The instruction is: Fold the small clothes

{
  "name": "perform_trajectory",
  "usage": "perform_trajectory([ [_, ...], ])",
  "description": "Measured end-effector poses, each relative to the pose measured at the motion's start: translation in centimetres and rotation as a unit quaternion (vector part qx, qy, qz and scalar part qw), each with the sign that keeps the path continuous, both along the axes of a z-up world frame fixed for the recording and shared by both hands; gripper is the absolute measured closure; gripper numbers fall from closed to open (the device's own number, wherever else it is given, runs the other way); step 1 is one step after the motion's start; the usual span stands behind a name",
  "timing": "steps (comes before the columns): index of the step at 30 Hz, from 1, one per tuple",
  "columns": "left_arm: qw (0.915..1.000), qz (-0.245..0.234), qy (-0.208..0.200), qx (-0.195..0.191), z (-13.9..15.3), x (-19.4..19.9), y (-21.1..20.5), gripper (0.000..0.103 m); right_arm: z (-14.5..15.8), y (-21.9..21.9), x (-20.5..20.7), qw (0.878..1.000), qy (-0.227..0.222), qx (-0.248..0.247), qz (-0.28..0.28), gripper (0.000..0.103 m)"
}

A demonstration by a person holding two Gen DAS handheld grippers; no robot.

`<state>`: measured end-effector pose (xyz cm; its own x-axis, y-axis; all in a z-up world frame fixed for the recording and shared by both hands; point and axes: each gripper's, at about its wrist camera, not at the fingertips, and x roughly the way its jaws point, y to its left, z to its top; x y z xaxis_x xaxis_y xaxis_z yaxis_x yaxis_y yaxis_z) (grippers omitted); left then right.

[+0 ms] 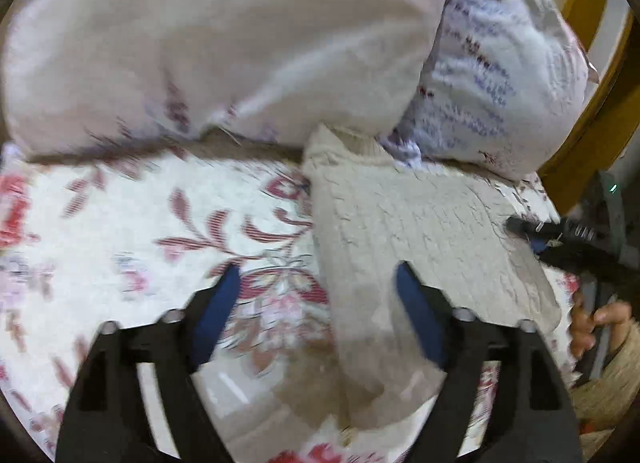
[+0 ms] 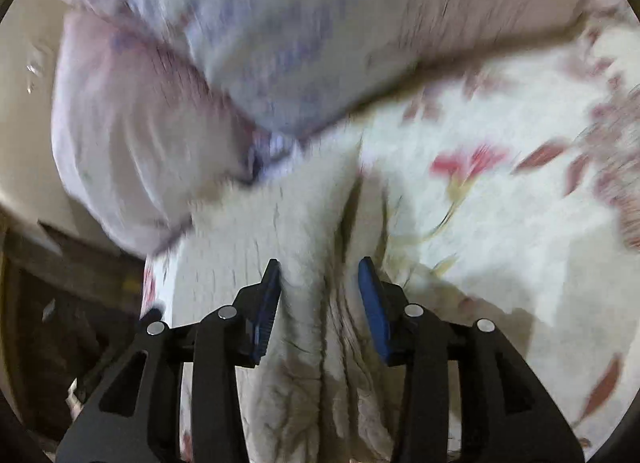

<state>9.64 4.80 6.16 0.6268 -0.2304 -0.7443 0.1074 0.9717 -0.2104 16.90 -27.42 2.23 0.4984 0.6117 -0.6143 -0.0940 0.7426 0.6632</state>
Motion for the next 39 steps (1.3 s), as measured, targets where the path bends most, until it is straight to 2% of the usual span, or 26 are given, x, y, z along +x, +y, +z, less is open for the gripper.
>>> perform_trajectory([
  [1,0.9997,0.004,-0.016,0.018,0.2,-1.6,-0.2,0.017,0.4,0.1,0.1,1.000,-0.011,0.001,0.002,0.060],
  [2,0.9995,0.004,-0.021,0.025,0.3,-2.2,-0.1,0.016,0.3,0.0,0.8,1.000,-0.004,-0.001,0.009,0.063],
  [3,0.9991,0.007,-0.027,0.032,0.1,-3.3,-0.2,0.015,0.0,0.5,1.3,1.000,0.010,-0.007,0.018,0.074],
  [4,0.9989,0.007,-0.030,0.035,-0.1,-4.0,-0.5,0.014,-0.6,1.6,1.9,0.999,0.019,-0.041,0.023,0.082],
  [6,0.9992,0.006,-0.025,0.031,-0.2,-4.7,-0.2,0.009,-0.8,2.3,3.2,0.997,0.017,-0.082,0.002,0.083],
  [8,0.9993,0.006,-0.013,0.034,-0.4,-4.4,-1.0,0.005,-0.8,1.6,3.7,0.996,0.022,-0.081,-0.031,0.083],
  [10,0.9979,0.013,0.002,0.063,-1.3,-5.1,-2.1,0.002,0.1,1.2,3.0,0.995,0.017,-0.088,-0.050,0.082],
  [12,0.9966,0.013,0.010,0.081,-2.1,-5.9,-3.0,0.002,1.8,1.0,0.5,0.992,-0.014,-0.111,-0.065,0.073],
  [14,0.9970,0.007,0.018,0.076,-2.8,-6.4,-3.6,0.002,3.1,0.6,-3.3,0.984,-0.055,-0.147,-0.083,0.026],
  [15,0.9970,0.006,0.019,0.075,-3.1,-6.5,-4.0,0.002,3.3,0.2,-5.4,0.982,-0.072,-0.152,-0.090,0.020],
  [17,0.9965,0.001,0.026,0.079,-3.6,-6.8,-4.6,0.002,3.2,-0.1,-9.3,0.979,-0.096,-0.155,-0.087,0.019],
  [19,0.9961,0.001,0.037,0.080,-4.4,-6.9,-5.1,0.002,1.7,1.5,-12.4,0.976,-0.094,-0.187,-0.065,0.019],
  [22,0.9951,0.008,0.043,0.088,-5.3,-7.0,-5.5,0.002,-0.9,4.9,-14.0,0.968,-0.076,-0.240,-0.016,0.019],
  [25,0.9927,0.013,0.034,0.115,-5.6,-7.0,-6.2,0.002,-2.4,7.0,-14.1,0.961,-0.063,-0.269,0.003,0.017],
  [27,0.9925,0.019,0.030,0.117,-5.7,-6.9,-6.2,0.002,-2.3,7.6,-14.1,0.957,-0.068,-0.282,0.006,0.011],
  [30,0.9926,0.022,0.031,0.116,-5.7,-6.9,-6.0,0.002,-2.8,9.2,-13.4,0.944,-0.071,-0.322,0.008,0.004],
  [35,0.9925,0.022,0.029,0.116,-5.6,-7.0,-5.9,0.002,-3.1,8.8,-13.3,0.944,-0.064,-0.323,-0.012,0.001],
  [39,0.9928,0.023,0.027,0.115,-5.6,-7.1,-5.9,0.002,-2.8,8.1,-14.6,0.944,-0.060,-0.322,-0.026,0.001],
])
